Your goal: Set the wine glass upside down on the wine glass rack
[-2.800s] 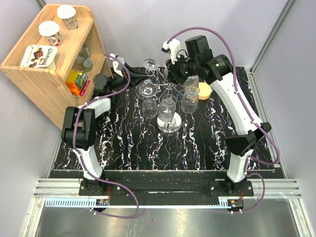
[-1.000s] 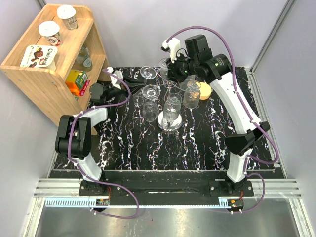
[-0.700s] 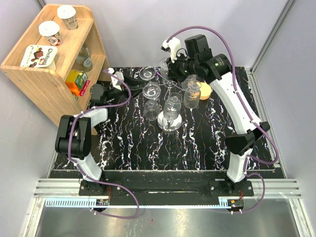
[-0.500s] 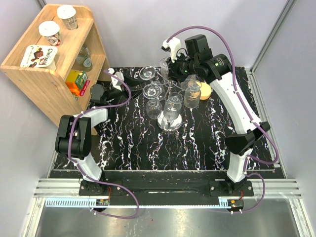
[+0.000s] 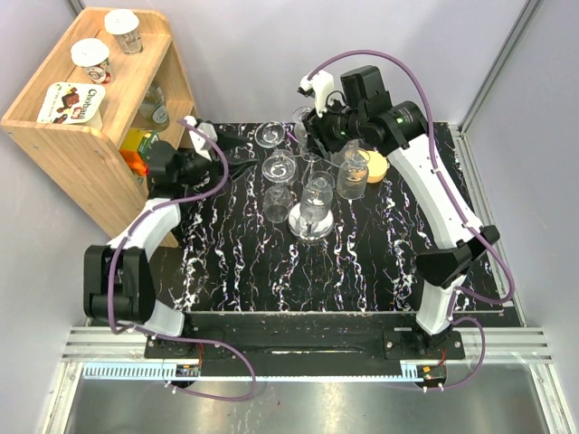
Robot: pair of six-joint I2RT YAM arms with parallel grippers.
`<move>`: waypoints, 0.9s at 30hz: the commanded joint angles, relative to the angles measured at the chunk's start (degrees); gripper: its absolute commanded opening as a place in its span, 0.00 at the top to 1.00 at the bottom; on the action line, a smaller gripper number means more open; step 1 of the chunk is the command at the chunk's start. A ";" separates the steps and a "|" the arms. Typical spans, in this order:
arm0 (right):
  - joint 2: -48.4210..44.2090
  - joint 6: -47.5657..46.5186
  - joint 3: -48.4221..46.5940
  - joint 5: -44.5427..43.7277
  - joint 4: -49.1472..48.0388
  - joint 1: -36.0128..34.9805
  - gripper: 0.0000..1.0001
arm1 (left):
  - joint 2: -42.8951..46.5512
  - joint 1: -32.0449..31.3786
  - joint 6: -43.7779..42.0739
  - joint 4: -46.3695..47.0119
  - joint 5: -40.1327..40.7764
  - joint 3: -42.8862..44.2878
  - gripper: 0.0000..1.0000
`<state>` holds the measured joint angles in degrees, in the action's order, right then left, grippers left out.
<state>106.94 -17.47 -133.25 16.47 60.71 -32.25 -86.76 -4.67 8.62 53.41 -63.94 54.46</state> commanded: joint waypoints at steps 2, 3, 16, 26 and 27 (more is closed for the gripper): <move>-6.03 -0.19 1.32 -1.79 -1.47 -0.01 0.42 | 8.79 0.54 -17.31 -39.99 7.15 12.14 0.31; -6.56 -0.28 1.68 -1.79 -1.38 -0.01 0.31 | 10.11 0.71 -18.63 -44.05 8.21 13.99 0.28; -12.78 -0.38 -3.71 -17.94 3.21 4.01 0.01 | 18.46 1.15 -17.33 -76.87 30.77 33.07 0.01; -37.49 4.20 33.90 -30.79 -26.07 13.97 0.01 | 22.07 1.77 -9.09 -79.95 41.87 34.05 0.01; -38.28 5.16 35.85 -31.14 -26.43 14.14 0.01 | 22.25 1.77 -7.15 -79.95 42.14 33.61 0.01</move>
<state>70.72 -14.98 -104.73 -7.38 44.42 -18.37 -65.91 -3.16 -6.13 -25.87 -28.14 87.94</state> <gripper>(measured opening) 0.993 0.988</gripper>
